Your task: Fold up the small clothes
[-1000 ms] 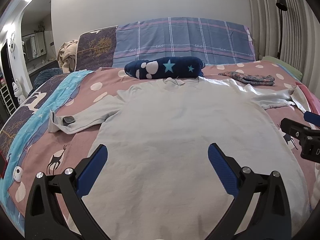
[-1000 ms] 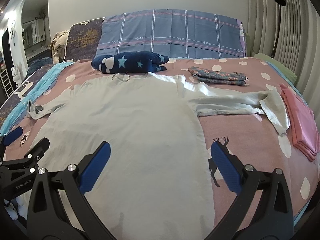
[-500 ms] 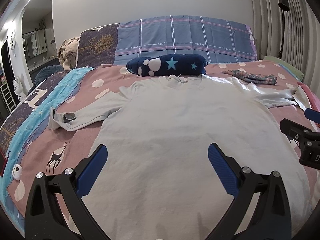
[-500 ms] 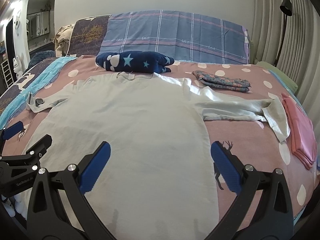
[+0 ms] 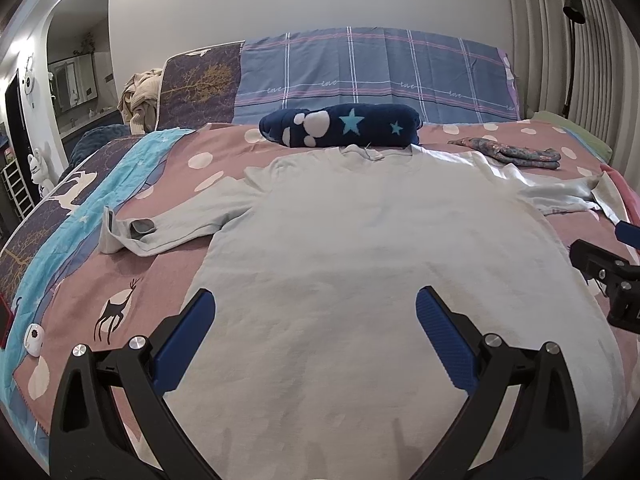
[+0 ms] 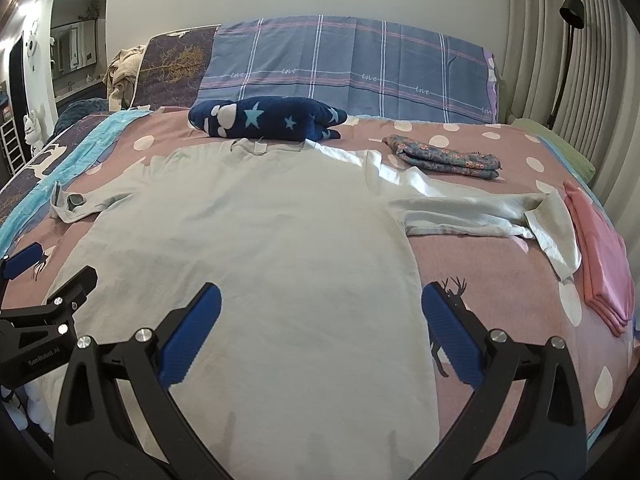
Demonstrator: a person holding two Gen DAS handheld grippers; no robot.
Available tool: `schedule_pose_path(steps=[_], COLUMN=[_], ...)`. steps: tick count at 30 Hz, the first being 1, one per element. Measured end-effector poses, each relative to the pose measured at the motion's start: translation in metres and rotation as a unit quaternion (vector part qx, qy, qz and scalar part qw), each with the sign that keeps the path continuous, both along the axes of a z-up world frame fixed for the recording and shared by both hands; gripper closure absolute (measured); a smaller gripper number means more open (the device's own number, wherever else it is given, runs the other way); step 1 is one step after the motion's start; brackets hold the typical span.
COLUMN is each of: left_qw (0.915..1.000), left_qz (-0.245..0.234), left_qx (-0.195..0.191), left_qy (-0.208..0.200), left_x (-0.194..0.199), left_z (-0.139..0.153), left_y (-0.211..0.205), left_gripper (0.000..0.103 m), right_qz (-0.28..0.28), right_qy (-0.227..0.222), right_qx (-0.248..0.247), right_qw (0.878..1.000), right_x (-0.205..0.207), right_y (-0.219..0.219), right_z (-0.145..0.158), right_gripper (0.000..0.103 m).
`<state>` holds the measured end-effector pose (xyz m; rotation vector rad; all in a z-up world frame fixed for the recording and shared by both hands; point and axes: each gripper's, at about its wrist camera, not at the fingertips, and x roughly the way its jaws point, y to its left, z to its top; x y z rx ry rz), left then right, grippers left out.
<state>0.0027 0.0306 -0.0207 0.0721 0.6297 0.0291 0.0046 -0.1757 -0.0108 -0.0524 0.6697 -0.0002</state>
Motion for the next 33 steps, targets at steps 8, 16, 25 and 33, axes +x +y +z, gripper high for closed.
schedule_pose_path(steps=[8, 16, 25, 33], left_qw=[0.9995, 0.9992, 0.9990, 0.9977], left_qz=[0.026, 0.027, 0.024, 0.053], left_qx=[-0.014, -0.024, -0.031, -0.037], left_qy=[0.013, 0.016, 0.020, 0.022], left_x=[0.005, 0.007, 0.010, 0.017], left_z=[-0.004, -0.005, -0.005, -0.002], left_y=[0.021, 0.028, 0.032, 0.050], left_gripper=[0.002, 0.010, 0.015, 0.015], right_qz=[-0.015, -0.001, 0.001, -0.001], right_qy=[0.029, 0.036, 0.035, 0.037], right_qx=[0.004, 0.012, 0.005, 0.007], right_qw=[0.999, 0.999, 0.999, 0.999], right_x=[0.009, 0.009, 0.008, 0.009], right_y=[-0.011, -0.012, -0.009, -0.009], right_z=[-0.014, -0.015, -0.014, -0.016], right_gripper=[0.009, 0.020, 0.021, 0.021])
